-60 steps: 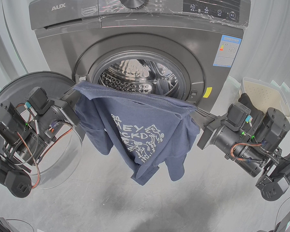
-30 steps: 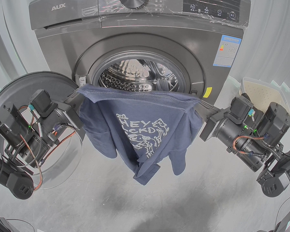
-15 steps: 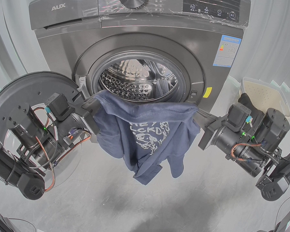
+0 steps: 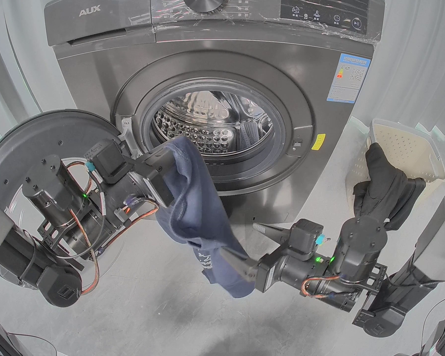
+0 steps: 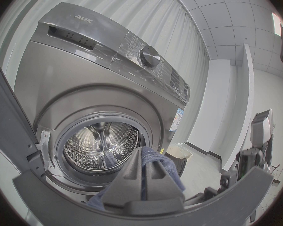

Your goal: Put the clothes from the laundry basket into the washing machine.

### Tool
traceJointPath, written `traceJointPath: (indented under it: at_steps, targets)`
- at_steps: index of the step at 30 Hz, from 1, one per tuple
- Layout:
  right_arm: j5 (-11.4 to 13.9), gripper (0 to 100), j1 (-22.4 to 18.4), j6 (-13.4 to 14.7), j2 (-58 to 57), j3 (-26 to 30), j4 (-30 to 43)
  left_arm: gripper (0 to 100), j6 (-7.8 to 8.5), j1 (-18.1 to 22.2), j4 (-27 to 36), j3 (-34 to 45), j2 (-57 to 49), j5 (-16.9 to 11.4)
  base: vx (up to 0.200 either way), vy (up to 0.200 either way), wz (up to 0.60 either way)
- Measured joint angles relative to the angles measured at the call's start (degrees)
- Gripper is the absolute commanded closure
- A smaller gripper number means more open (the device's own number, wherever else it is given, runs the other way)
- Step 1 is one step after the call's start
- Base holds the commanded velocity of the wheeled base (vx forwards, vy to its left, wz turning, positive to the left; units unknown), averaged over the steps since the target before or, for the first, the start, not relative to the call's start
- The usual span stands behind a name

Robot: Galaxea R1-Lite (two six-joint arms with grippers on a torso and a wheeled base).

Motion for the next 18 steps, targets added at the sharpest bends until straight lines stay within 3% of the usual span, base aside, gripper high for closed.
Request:
traceJointPath:
  at_steps: [8,18]
  targets:
    - [0.0,0,1.2,0.3,5.6,-0.1,0.0,100,-0.57,-0.2,0.0,-0.5,-1.7,0.0,0.0,0.0,0.0]
    - [-0.2,0,-0.1,0.1,10.7,-7.9,0.3,100,-0.71,-1.0,0.0,-0.3,-4.2,-0.4,0.0,0.0,0.0]
